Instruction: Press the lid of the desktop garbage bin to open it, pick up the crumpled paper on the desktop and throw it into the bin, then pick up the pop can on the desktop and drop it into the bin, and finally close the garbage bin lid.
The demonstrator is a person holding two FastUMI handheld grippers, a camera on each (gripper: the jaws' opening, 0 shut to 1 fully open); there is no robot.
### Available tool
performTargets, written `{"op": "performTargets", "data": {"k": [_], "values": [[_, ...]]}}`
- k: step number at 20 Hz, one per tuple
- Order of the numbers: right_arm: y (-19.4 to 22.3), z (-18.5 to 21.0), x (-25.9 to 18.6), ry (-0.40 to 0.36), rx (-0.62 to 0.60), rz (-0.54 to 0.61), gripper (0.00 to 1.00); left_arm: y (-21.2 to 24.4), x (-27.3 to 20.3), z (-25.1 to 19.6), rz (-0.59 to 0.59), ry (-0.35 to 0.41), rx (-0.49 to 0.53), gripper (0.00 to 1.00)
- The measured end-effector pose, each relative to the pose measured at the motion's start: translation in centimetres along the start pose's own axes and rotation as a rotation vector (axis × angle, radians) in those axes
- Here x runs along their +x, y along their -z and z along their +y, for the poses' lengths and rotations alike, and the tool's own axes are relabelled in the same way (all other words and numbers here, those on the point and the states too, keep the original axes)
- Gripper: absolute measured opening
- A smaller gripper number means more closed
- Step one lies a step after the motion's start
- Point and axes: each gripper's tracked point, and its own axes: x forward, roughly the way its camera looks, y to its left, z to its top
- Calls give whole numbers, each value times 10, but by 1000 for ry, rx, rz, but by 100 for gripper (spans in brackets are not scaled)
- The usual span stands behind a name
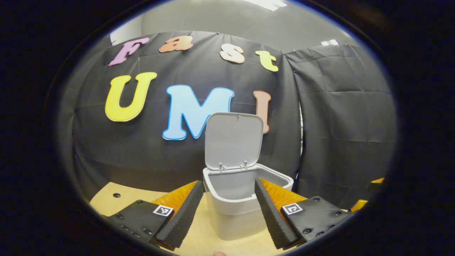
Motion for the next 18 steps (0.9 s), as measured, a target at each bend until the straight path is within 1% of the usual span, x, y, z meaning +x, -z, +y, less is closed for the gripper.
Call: {"op": "performTargets", "data": {"k": [6,12,18], "values": [[-5,23,2,-62,-4,-18,94,6,-36,20,8,-48,11,96],[6,57,-1,-149,-2,25,95,6,-80,45,-9,-103,-7,95],[28,105,-14,-282,-12,102,95,20,-129,82,6,-190,-23,96]]}}
